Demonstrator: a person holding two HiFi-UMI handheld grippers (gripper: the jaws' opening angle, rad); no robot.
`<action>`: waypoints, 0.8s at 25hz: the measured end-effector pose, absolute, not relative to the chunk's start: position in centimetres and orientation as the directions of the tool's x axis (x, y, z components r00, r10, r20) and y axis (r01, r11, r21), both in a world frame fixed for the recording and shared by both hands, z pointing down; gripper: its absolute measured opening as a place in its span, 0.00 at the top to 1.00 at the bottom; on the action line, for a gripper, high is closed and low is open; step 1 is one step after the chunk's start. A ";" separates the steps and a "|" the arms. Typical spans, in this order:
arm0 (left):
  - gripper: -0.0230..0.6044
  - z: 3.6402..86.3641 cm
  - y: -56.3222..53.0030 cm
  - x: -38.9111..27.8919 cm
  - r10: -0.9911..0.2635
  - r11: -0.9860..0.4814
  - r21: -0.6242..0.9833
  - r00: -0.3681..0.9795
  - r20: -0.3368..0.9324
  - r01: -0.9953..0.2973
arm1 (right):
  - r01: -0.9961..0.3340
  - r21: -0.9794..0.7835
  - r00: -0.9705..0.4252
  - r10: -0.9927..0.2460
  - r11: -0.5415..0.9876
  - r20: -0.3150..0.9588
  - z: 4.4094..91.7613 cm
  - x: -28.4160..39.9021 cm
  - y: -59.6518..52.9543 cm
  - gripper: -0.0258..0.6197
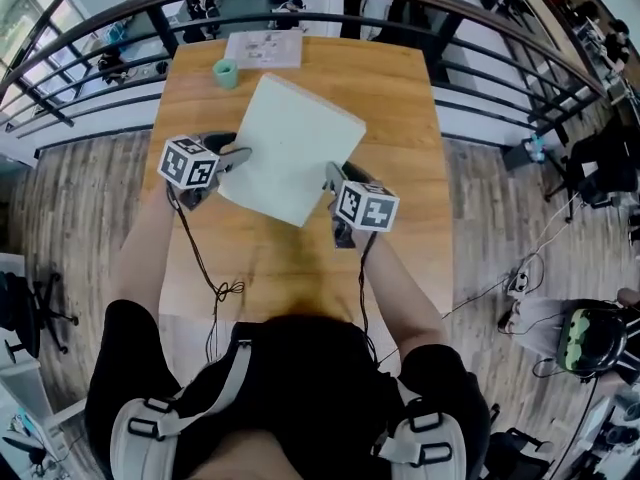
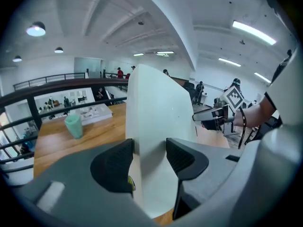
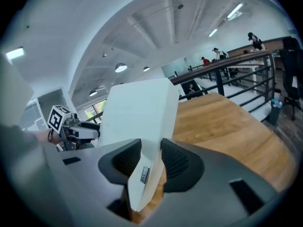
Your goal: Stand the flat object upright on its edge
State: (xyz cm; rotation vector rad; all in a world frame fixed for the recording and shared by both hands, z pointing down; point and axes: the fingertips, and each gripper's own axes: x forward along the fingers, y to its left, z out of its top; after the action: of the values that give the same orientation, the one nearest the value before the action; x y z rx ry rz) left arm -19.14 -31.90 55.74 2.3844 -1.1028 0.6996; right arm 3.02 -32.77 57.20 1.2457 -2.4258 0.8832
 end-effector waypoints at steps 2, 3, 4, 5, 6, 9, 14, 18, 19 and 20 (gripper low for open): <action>0.62 54.4 -32.6 -19.1 -0.632 -0.575 0.110 0.526 0.570 -0.810 | -0.806 -0.326 -0.592 -0.659 0.495 0.464 55.2 3.0 -34.7 0.74; 0.63 53.7 -32.9 -19.2 -0.656 -0.564 0.094 0.514 0.553 -0.821 | -0.805 -0.290 -0.593 -0.671 0.518 0.446 54.3 3.0 -35.6 0.74; 0.64 53.2 -33.2 -19.2 -0.678 -0.552 0.084 0.505 0.535 -0.830 | -0.802 -0.258 -0.595 -0.681 0.539 0.427 53.3 2.9 -36.5 0.74; 0.65 52.7 -33.4 -19.3 -0.697 -0.541 0.076 0.497 0.516 -0.838 | -0.797 -0.229 -0.600 -0.689 0.559 0.407 52.5 2.9 -37.2 0.74; 0.65 52.2 -33.7 -19.3 -0.715 -0.530 0.071 0.491 0.498 -0.845 | -0.792 -0.201 -0.605 -0.695 0.577 0.387 51.6 2.8 -37.9 0.74; 0.65 51.1 -34.2 -19.3 -0.765 -0.497 0.058 0.469 0.442 -0.866 | -0.774 -0.118 -0.621 -0.709 0.622 0.334 49.5 2.6 -39.3 0.74; 0.65 50.9 -34.8 -18.7 -0.820 -0.452 0.046 0.435 0.373 -0.891 | -0.756 0.031 -0.623 -0.734 0.653 0.270 47.9 2.8 -40.2 0.74; 0.66 52.3 -34.9 -17.8 -0.836 -0.426 0.043 0.411 0.363 -0.904 | -0.749 0.129 -0.610 -0.752 0.650 0.249 47.9 3.4 -40.4 0.74; 0.66 52.6 -34.9 -17.6 -0.841 -0.418 0.038 0.402 0.362 -0.908 | -0.747 0.144 -0.608 -0.754 0.649 0.249 48.1 3.5 -40.4 0.74; 0.66 52.9 -34.9 -17.4 -0.847 -0.408 0.033 0.392 0.359 -0.912 | -0.745 0.156 -0.605 -0.755 0.649 0.251 48.3 3.7 -40.5 0.74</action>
State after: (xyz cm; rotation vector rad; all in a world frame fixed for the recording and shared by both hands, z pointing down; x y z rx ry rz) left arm -17.40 -34.85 52.88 2.4250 -1.5612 0.4244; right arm 3.69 -40.46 48.33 1.2037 -2.5758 -0.0506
